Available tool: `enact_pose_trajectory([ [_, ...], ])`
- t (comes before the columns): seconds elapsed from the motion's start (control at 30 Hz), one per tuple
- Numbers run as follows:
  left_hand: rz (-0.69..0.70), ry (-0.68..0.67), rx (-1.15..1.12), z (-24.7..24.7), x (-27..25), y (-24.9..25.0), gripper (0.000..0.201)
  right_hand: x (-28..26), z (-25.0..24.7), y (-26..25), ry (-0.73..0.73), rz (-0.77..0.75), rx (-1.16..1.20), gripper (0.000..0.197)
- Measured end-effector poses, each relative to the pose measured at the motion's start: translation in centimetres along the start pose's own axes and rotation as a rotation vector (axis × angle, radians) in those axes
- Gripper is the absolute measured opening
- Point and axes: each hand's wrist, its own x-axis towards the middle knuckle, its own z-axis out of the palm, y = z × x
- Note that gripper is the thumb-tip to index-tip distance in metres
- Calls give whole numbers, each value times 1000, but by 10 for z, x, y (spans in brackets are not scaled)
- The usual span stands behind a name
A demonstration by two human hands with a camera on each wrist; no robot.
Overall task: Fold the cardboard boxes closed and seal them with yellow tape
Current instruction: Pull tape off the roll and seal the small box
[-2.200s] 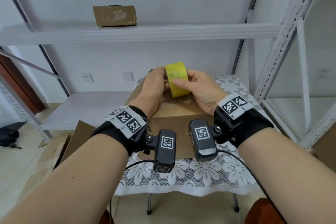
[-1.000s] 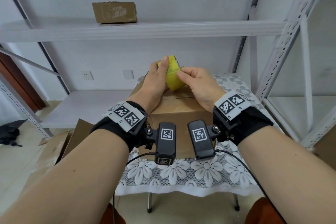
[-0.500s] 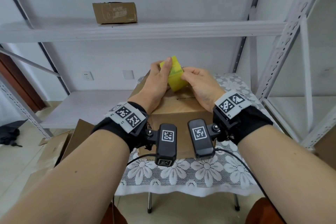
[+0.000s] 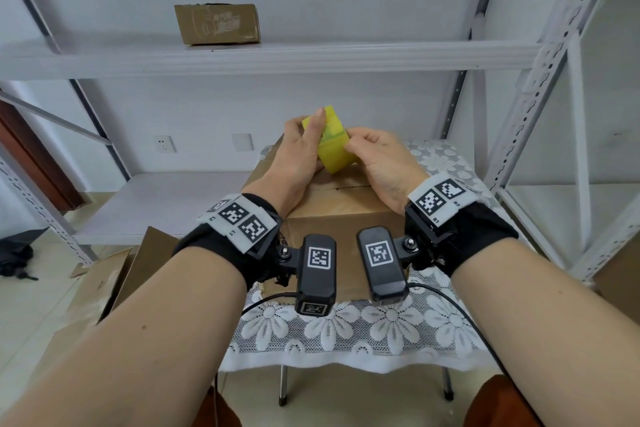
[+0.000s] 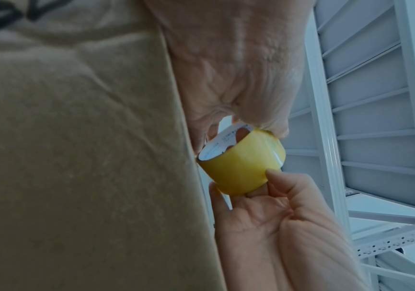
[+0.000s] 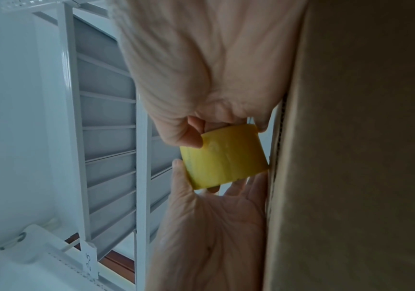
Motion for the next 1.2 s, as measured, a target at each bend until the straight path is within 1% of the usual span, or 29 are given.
enact_pose_trajectory([
  [0.13,-2,1,-11,1,0,-1,43,0,-2,2,-10,-6,21,27],
  [0.2,-1,4,-10,1,0,-1,44,0,-3,2,-23,-15,39,30],
  [0.23,0,3,-10,1,1,-1,44,0,-3,2,-27,-18,49,27],
  [0.3,-3,-3,-14,0,0,-1,41,0,-3,2,-15,-11,77,15],
  [0.33,-3,-4,-19,0,0,-1,40,0,-3,2,-4,-4,86,14],
  [0.47,-15,10,-20,0,2,-2,49,2,-6,7,-20,-11,52,19],
  [0.53,-13,15,-13,0,3,-2,50,2,-6,7,-38,-15,53,23],
  [0.7,-29,2,-38,0,6,-4,51,1,-5,6,-43,-21,65,23],
  [0.77,-57,-40,-90,-1,5,-3,59,0,-5,4,-12,-15,88,20],
  [0.83,-68,-99,-131,-3,3,-3,75,-2,-4,1,38,-16,116,13],
  [0.87,-60,-111,-130,-3,3,-3,76,-2,-4,1,64,-20,119,13],
  [0.97,-44,-64,-51,-1,5,-6,61,-2,-4,0,119,-34,117,14],
  [1.07,-46,-19,-22,0,7,-6,59,-2,-3,1,165,-48,96,14],
  [1.2,-58,20,-53,0,8,-5,57,2,3,7,176,40,118,16],
])
